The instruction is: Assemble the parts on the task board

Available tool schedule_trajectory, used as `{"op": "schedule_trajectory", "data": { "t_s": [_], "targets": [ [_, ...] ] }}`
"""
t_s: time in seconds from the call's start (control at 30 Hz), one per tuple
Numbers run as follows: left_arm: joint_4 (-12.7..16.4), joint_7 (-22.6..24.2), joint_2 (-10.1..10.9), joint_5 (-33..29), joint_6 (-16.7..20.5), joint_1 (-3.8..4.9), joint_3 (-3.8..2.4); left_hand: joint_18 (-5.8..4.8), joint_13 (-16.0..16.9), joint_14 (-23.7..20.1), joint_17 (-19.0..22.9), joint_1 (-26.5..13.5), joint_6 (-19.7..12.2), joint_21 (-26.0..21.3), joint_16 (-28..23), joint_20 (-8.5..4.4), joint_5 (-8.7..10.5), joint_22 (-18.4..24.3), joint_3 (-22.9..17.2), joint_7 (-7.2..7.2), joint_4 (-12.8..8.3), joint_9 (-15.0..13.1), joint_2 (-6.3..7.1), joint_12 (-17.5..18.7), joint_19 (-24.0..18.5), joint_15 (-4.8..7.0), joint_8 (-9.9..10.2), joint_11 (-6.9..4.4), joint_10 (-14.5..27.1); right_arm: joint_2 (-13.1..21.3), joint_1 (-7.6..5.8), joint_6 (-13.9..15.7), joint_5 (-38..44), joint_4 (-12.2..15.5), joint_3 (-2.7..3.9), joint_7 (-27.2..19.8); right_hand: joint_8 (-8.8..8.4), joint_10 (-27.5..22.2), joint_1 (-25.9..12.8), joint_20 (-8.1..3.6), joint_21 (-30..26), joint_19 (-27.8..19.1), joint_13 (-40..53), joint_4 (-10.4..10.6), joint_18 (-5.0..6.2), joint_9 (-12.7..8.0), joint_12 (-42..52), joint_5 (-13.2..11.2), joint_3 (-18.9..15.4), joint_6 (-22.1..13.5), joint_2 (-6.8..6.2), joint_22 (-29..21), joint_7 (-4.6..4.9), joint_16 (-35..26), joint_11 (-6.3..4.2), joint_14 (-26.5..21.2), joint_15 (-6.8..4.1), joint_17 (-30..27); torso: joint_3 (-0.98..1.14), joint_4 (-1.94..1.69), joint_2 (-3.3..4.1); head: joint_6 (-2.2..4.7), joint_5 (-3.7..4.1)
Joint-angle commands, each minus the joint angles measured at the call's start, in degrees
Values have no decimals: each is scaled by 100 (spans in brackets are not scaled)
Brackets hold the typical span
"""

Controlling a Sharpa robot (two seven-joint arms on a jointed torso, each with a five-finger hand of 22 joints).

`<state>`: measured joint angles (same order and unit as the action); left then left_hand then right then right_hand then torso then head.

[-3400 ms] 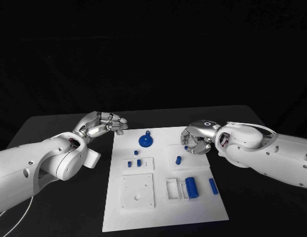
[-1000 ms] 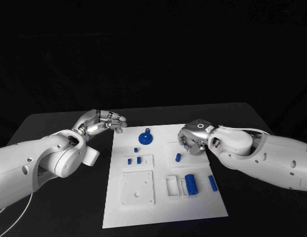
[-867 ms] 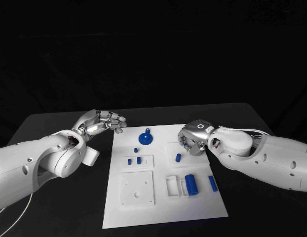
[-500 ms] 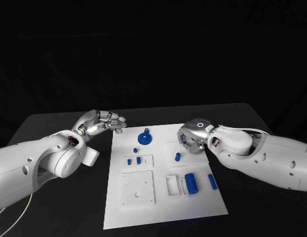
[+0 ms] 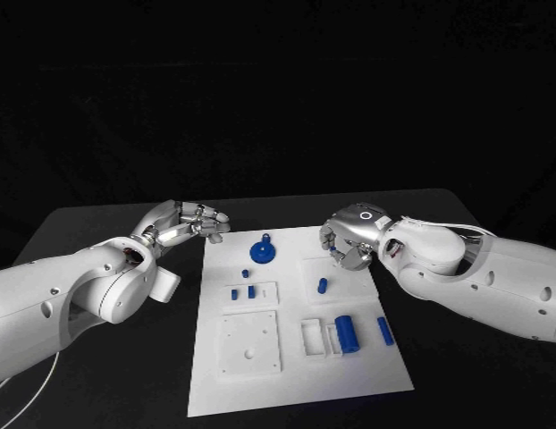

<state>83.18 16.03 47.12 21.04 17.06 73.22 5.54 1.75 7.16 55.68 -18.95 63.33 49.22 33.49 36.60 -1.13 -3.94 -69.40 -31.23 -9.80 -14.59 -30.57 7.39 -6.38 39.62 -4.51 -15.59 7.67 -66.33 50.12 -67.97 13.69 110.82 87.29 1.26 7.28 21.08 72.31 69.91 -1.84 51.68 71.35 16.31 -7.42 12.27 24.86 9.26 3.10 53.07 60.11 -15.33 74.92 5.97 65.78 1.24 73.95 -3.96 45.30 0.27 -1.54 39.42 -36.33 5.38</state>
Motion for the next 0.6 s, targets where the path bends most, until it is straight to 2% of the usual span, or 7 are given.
{"op": "schedule_trajectory", "data": {
  "t_s": [0.03,0.13,0.27,0.4,0.53,0.57,0.6],
  "targets": [
    [18,35,-5,-37,-45,4,-5,13,-8,-13,-10,7,-59,-28,-27,22,-30,-9,-3,0,44,8,-33,34,-23,-32,-30,8,40,32,-5,59,-160,100,11,15,35,336,52,-47,-19,-6,-10,19,273,7,13,-21,25,34,-16,81,-4,20,76,-10,-44,-7,7,0,2,8,-7],
    [18,46,-3,-37,-23,4,-5,14,-8,-13,-13,8,-60,-29,-30,23,-31,-10,-2,0,44,8,-32,35,-23,-33,-30,8,40,43,-5,310,-506,214,14,-98,35,337,52,-47,-20,-5,-9,26,273,8,12,-20,28,34,-18,81,-4,19,75,-9,-44,-9,9,4,4,15,-29],
    [18,66,-7,-37,6,4,-5,14,-8,-13,-18,10,-61,-29,-32,22,-32,-11,-3,0,44,9,-33,36,-22,-33,-31,8,40,7,-4,552,-751,415,14,-238,34,336,55,-49,-22,-4,-8,36,273,8,9,-19,34,31,-18,79,-4,17,75,-9,-45,-11,11,11,1,32,-98],
    [22,71,-6,-37,29,4,-5,15,-8,-12,-23,12,-62,-30,-35,22,-34,-12,-4,0,43,9,-34,37,-21,-32,-32,8,39,-49,1,773,-994,597,14,-365,31,334,59,-50,-24,-2,-8,45,273,8,4,-17,38,27,-16,78,-2,13,76,-9,-45,-14,17,5,4,35,-194],
    [22,78,-24,-37,39,4,-5,15,-8,-11,-26,13,-62,-31,-37,22,-35,-14,-4,-1,43,9,-35,37,-21,-32,-33,8,39,-121,53,975,-1296,789,13,-543,29,331,62,-52,-26,1,-7,54,273,8,-1,-14,40,24,-10,76,-1,9,77,-7,-44,-18,8,7,3,24,-293],
    [22,79,-29,-37,45,4,-5,15,-8,-11,-27,13,-62,-31,-38,22,-36,-14,-4,-1,43,9,-35,37,-20,-32,-33,8,39,-141,71,1002,-1354,835,13,-572,29,330,62,-52,-26,1,-7,54,273,8,-2,-14,40,23,-9,76,0,9,77,-7,-44,-18,8,7,3,24,-293],
    [20,79,-35,-37,55,4,-5,15,-8,-11,-27,13,-62,-31,-38,22,-36,-14,-4,-1,44,9,-35,37,-20,-32,-33,8,39,-162,86,1011,-1374,878,13,-592,28,330,62,-52,-26,2,-7,55,273,8,-3,-14,40,22,-8,75,0,8,77,-7,-44,-19,5,6,2,18,-353]
  ]
}}
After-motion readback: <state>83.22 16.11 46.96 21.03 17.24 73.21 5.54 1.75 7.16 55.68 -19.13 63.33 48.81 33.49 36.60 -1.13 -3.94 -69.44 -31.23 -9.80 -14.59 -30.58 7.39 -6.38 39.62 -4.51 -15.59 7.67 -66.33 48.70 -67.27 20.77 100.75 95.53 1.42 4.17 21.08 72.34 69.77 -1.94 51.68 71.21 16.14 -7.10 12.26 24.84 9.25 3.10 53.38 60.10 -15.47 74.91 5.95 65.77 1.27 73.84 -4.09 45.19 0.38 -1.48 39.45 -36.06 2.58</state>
